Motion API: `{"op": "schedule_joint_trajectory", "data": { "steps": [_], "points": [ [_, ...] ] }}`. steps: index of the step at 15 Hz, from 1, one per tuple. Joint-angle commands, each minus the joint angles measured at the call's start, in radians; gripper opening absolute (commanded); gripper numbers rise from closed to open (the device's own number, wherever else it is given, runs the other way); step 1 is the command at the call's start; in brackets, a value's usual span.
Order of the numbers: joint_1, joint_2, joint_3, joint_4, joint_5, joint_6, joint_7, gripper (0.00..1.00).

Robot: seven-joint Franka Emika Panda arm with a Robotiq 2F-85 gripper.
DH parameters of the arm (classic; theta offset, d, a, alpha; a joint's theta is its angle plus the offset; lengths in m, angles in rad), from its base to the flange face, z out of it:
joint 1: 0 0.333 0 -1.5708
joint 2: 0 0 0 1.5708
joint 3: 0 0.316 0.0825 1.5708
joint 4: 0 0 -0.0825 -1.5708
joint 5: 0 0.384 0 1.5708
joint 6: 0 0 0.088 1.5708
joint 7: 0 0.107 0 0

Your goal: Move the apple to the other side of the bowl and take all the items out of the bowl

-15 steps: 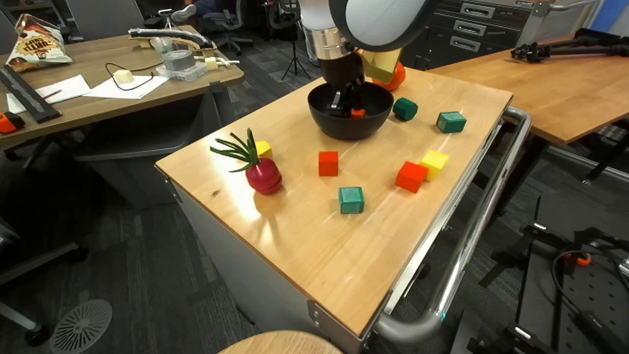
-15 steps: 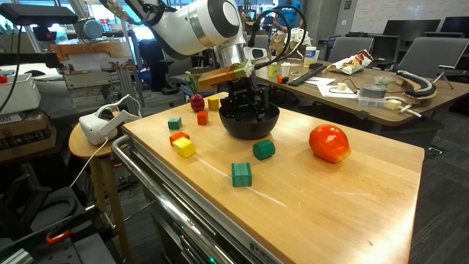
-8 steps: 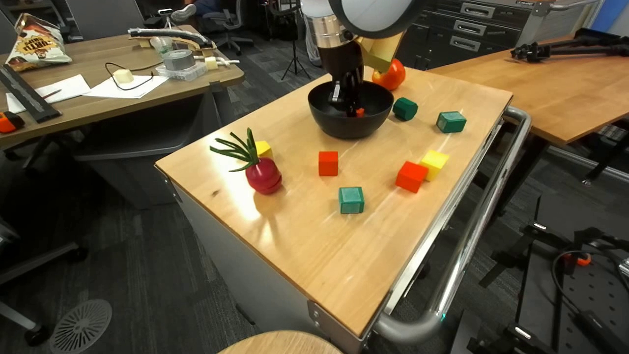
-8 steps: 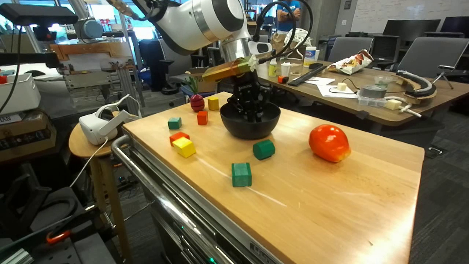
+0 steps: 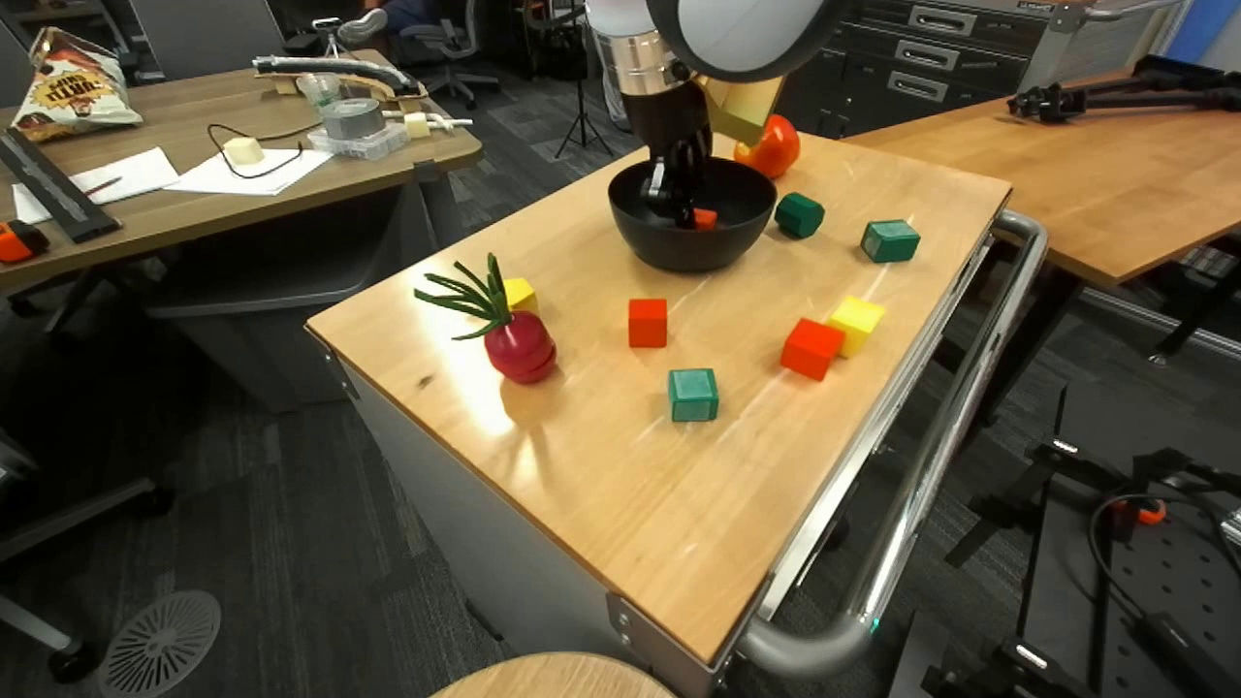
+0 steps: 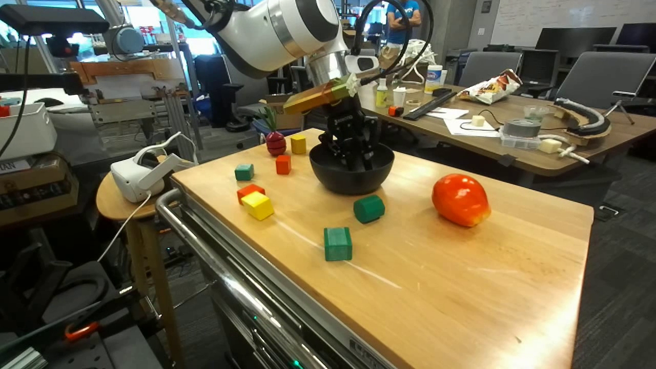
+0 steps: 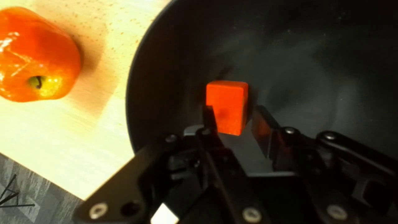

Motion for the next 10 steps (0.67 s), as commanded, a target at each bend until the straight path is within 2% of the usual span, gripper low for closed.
{"op": "schedule_joint_trajectory", "data": {
  "steps": [1,3,5,10],
  "points": [
    [0.043,0.004,-0.034,0.001,-0.117,0.041,0.087,0.69],
    [0.051,0.000,-0.035,-0.003,-0.182,0.059,0.135,0.84],
    [0.040,0.013,-0.025,0.012,-0.183,0.048,0.144,0.98],
    [-0.010,0.055,0.000,0.048,0.000,0.001,0.062,1.00]
  ]
}}
